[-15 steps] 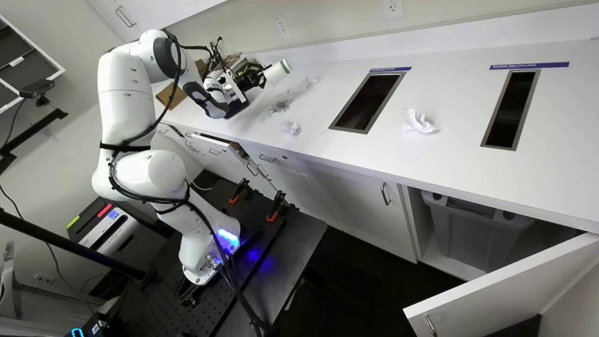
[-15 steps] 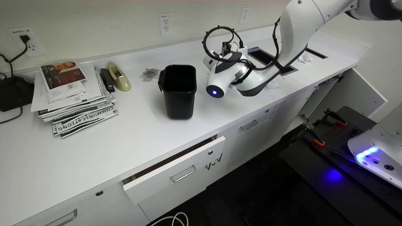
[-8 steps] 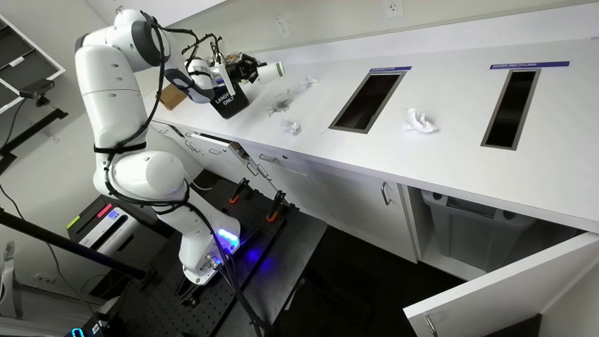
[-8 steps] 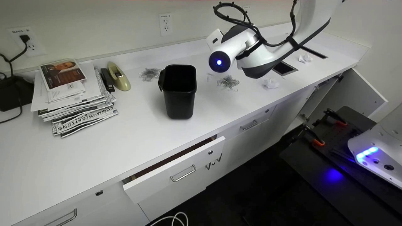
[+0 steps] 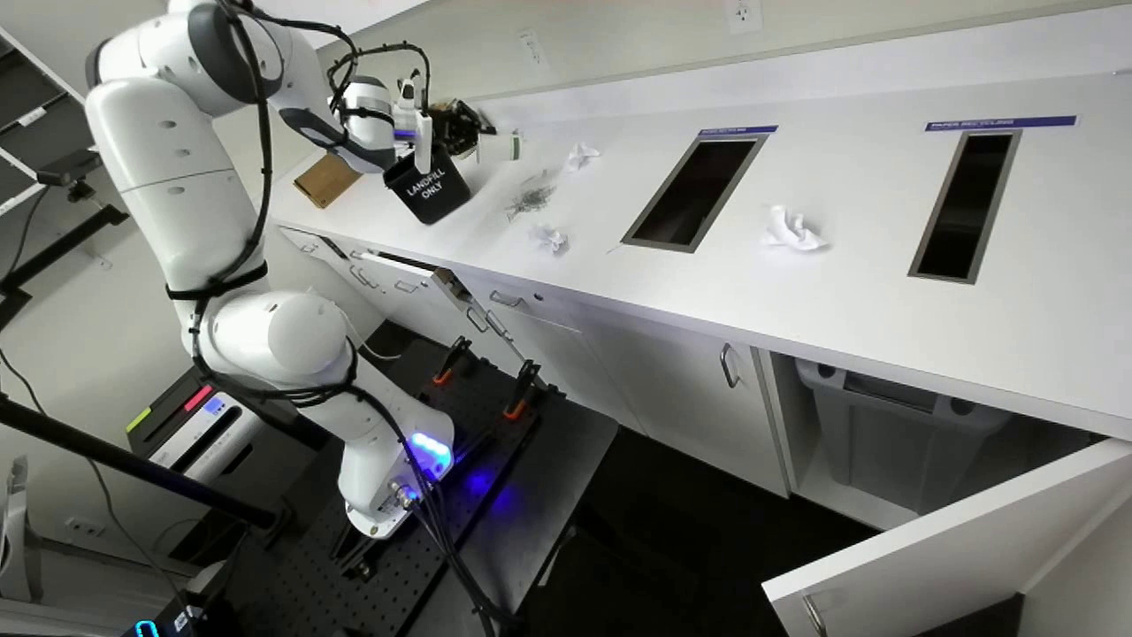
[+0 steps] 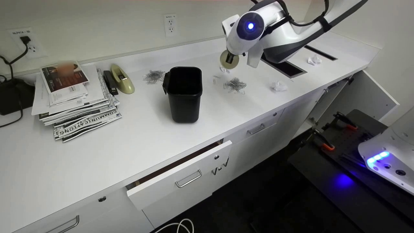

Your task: Pour the contents in the cup onto the counter

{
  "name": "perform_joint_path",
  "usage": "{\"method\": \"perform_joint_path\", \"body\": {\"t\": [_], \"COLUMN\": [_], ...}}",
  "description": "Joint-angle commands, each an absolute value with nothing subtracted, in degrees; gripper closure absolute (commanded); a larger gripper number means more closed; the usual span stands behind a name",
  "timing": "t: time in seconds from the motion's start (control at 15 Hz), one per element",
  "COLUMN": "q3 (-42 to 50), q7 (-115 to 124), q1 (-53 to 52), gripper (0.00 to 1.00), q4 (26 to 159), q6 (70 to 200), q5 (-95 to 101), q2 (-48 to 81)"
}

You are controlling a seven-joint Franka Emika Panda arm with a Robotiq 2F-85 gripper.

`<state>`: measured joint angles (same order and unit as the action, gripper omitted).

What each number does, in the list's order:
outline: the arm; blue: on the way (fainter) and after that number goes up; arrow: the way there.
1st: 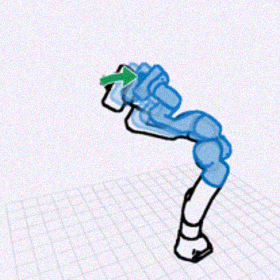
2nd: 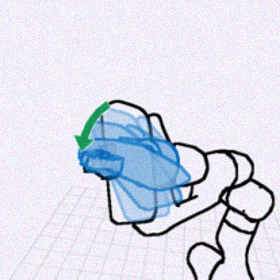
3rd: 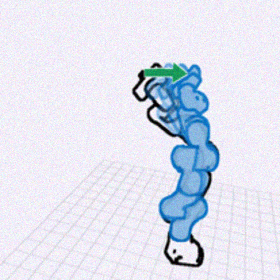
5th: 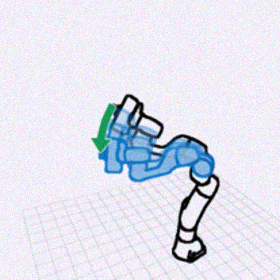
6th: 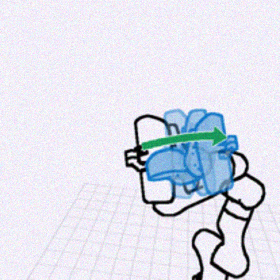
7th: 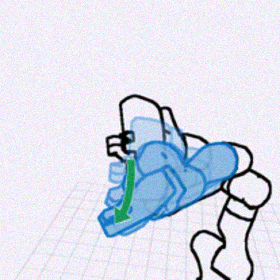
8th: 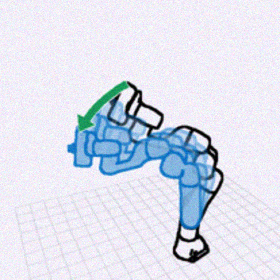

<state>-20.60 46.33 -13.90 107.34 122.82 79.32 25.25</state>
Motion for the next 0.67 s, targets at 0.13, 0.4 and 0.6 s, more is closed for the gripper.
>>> {"method": "perform_joint_path", "body": {"t": [0.13,0.4,0.6], "q3": [-17.55,-14.91,-13.47], "q7": [43.77,38.06,32.99], "q1": [-11.32,-11.87,-12.83], "gripper": [0.99,0.99,0.99], "q4": [110.36,110.96,111.49], "q6": [138.31,144.69,146.38], "q5": [63.46,51.94,43.5], "q2": [21.44,21.49,21.37]}}
